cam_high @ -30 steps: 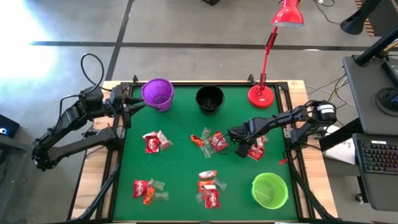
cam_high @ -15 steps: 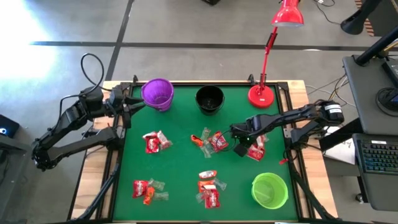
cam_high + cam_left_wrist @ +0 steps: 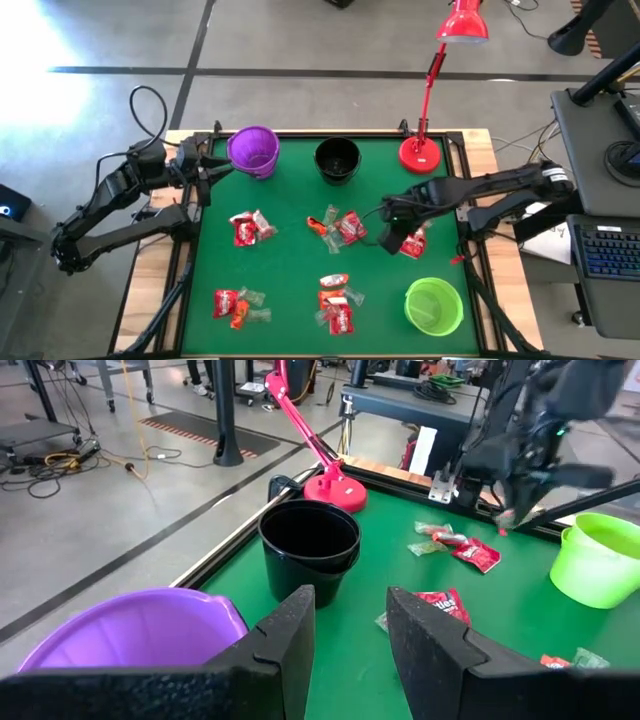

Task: Sort candy
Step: Put the green gummy into the green bucket

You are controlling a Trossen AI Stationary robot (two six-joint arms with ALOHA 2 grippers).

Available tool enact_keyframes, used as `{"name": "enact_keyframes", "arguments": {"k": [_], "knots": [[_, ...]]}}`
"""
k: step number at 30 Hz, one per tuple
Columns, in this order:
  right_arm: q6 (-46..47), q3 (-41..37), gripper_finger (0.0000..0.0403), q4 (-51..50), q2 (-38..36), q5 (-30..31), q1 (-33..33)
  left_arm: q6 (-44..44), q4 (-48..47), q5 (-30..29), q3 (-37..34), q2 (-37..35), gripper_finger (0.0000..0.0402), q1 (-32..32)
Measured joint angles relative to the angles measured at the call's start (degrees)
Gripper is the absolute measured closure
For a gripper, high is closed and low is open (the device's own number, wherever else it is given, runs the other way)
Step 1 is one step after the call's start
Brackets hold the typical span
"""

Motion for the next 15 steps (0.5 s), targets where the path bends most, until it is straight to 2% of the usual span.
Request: {"name": "enact_keyframes", "arguments": {"k": [7,15], "knots": [[10.02,2.56,0.0390,-0.98,-1.40,-0.03,8.91,0.02,0.01,-0.01,0.00,0.00,0.0292,0.01],[27.53,2.62,0.0390,-0.07,-1.71,-0.04,21.44,0.24,0.17,-0.02,0.00,0.00,0.0292,0.00]]}}
